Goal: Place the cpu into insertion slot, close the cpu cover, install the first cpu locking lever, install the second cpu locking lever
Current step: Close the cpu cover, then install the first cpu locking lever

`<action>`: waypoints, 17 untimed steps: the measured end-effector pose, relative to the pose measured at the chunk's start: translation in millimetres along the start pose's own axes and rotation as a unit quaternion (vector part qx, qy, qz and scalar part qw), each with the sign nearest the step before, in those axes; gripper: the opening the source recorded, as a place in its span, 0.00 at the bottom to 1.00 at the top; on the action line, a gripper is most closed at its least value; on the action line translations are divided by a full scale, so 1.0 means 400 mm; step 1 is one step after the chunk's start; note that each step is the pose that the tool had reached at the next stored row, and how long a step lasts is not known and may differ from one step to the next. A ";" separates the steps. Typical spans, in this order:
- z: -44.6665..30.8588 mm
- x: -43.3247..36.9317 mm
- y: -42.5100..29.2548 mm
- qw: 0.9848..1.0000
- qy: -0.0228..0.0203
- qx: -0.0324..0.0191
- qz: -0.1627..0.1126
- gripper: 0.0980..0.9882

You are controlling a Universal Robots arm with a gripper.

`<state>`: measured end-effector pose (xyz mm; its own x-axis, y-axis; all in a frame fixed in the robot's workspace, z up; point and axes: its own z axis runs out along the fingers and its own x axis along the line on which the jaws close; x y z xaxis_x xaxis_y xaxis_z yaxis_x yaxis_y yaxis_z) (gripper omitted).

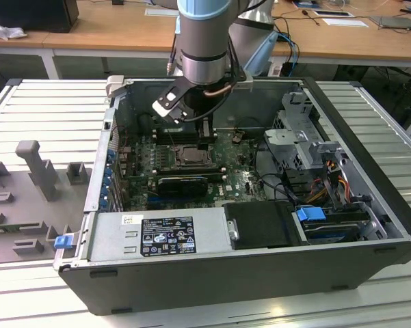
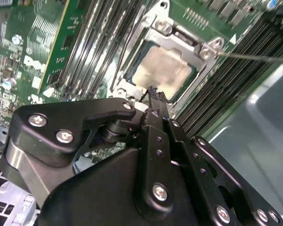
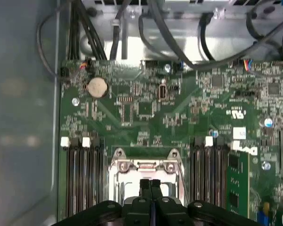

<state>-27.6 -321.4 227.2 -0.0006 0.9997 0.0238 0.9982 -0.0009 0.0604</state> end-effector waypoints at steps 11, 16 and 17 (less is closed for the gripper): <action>-0.003 0.000 -0.046 1.000 0.000 0.000 0.000 0.01; -0.006 0.000 -0.046 1.000 0.001 0.000 0.000 0.01; -0.007 0.000 -0.046 1.000 0.001 0.000 0.000 0.01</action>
<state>-46.1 -321.4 228.9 -0.0006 0.9997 0.0249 0.9982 -0.0009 0.0604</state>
